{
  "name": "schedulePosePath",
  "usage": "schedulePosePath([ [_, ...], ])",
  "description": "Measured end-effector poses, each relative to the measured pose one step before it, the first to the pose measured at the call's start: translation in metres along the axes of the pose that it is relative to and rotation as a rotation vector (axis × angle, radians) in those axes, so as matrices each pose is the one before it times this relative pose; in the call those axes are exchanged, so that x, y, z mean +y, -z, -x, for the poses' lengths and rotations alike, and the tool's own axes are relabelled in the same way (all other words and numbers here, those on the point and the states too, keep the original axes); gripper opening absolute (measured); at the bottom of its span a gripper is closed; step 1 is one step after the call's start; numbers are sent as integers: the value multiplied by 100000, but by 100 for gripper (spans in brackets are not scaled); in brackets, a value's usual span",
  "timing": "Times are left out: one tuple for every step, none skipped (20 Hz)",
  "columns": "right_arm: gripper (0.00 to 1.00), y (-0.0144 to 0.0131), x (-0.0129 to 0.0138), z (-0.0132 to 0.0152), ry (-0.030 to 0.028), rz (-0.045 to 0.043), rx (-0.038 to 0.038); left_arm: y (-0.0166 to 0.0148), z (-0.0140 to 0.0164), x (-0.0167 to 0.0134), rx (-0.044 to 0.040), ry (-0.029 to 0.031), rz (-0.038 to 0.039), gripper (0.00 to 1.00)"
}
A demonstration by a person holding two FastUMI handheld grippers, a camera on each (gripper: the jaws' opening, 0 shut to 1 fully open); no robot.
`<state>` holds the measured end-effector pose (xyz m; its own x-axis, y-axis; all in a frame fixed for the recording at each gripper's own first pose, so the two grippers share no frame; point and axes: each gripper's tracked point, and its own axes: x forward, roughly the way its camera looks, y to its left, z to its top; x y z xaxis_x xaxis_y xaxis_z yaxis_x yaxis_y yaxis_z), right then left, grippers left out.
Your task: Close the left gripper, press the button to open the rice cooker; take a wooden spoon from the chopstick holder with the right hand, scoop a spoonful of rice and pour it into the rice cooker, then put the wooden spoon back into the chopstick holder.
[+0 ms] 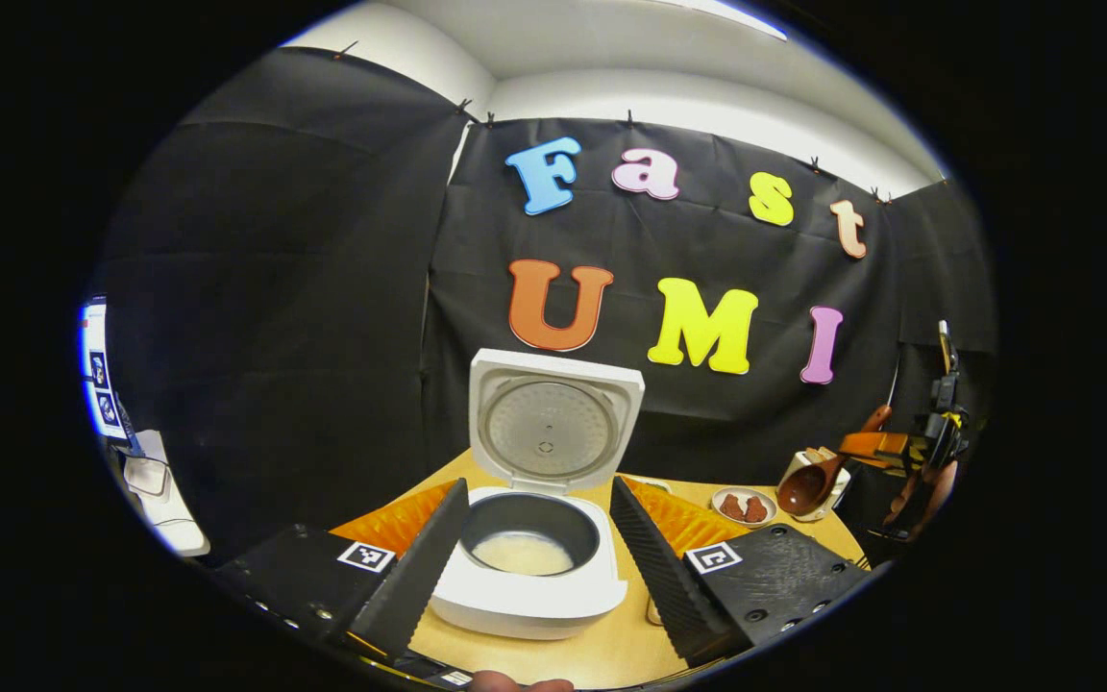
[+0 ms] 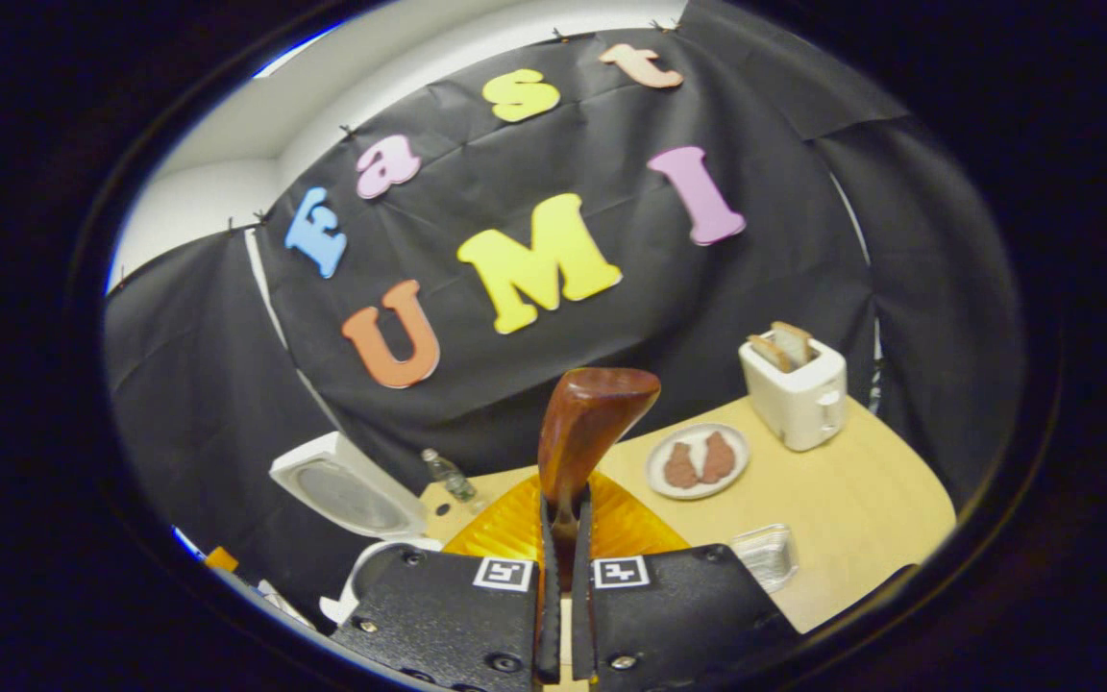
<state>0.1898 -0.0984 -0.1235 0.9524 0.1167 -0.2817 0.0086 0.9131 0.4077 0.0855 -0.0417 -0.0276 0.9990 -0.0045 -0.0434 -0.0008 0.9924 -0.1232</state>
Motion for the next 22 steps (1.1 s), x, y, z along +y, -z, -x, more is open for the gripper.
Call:
schedulePosePath([
  [10,266,-2947,146,4942,-278,984,-32,-386,-790,372,391,-323,95],
  [10,316,-2582,70,4367,-1228,1389,-31,-304,-618,408,109,-376,95],
  [10,301,-2102,-237,3467,-1511,1597,81,-306,-643,578,218,-275,95],
  [10,559,-1685,-473,2645,-1117,1502,-106,-110,-490,-278,-253,-144,95],
  [10,600,-1416,-715,2289,-900,1491,-392,-112,-358,-839,-493,-110,94],
  [10,643,-1028,-840,1173,-400,1586,-262,-174,-426,-363,-608,-242,94],
  [10,584,-756,-812,721,-627,1780,14,-144,-324,477,-594,-212,95],
  [10,489,-480,-815,136,-858,1319,-112,-50,-402,517,-115,-296,95],
  [10,402,-279,-808,-262,-226,884,-58,-2,-251,485,-289,-387,95],
  [10,609,-954,-598,-40,634,759,-200,19,-262,335,-435,-555,95],
  [10,374,-333,-683,335,915,845,-168,68,-118,188,-464,-402,95],
  [10,357,-262,-600,363,276,831,-127,-16,-264,270,-293,-307,95],
  [10,418,-63,-595,-324,256,874,-148,138,-99,214,-401,-379,95],
  [10,547,4,-539,-234,560,1042,-14,34,-42,240,-530,-348,95],
  [10,505,-178,-518,26,632,1084,15,28,-86,136,-471,-171,95],
  [10,314,-45,-427,-41,397,663,-103,122,-25,248,-418,-35,95],
  [10,315,38,-346,-225,471,599,73,35,-4,510,-462,-53,95],
  [10,335,90,-378,-259,805,421,137,-6,2,783,-463,-29,95],
  [11,224,-71,-324,31,804,85,133,118,60,604,-311,-129,95],
  [11,181,-85,-230,186,1147,69,-22,-71,-18,237,-294,-162,95],
  [11,263,-76,-270,361,1102,126,-67,-6,-6,116,-233,-118,95],
  [11,331,-30,-193,21,667,435,-66,-4,-3,75,-38,-88,95],
])
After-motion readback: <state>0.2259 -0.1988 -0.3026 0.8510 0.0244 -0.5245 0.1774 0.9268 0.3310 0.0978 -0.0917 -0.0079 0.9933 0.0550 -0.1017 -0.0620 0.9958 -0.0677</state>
